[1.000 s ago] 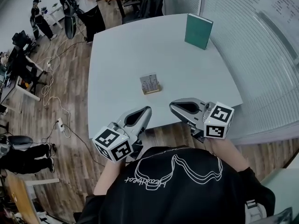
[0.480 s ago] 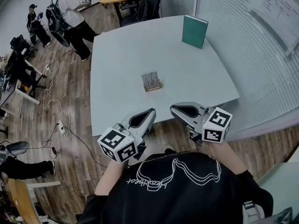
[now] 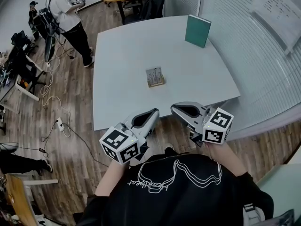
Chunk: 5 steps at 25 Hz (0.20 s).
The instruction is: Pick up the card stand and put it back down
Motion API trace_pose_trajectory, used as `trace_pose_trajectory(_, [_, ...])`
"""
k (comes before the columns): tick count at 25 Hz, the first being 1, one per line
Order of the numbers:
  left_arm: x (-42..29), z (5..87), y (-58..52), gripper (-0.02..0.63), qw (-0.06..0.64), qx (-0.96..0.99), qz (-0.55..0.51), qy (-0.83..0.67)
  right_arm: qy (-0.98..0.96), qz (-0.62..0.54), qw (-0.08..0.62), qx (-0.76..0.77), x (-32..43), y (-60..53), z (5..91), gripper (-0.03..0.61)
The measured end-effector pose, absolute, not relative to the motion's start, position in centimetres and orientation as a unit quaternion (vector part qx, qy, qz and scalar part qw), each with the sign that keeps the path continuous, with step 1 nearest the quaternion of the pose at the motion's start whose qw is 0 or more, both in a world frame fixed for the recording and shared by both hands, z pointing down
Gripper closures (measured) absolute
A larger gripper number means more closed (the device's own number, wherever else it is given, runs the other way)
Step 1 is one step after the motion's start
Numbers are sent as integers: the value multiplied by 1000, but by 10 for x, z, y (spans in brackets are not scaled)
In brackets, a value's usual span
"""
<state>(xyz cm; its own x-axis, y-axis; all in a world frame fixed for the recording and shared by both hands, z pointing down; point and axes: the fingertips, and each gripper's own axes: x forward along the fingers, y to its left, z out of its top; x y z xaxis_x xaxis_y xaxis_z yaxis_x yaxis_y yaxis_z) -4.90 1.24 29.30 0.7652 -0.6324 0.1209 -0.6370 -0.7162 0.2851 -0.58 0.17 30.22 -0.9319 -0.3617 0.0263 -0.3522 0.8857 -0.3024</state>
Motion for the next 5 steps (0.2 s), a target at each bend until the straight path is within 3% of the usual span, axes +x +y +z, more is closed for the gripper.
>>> trace_pose_trajectory(5, [-60,286,29,600,153,926,11,-345,971,-148,13,-189,-15,17,295,571])
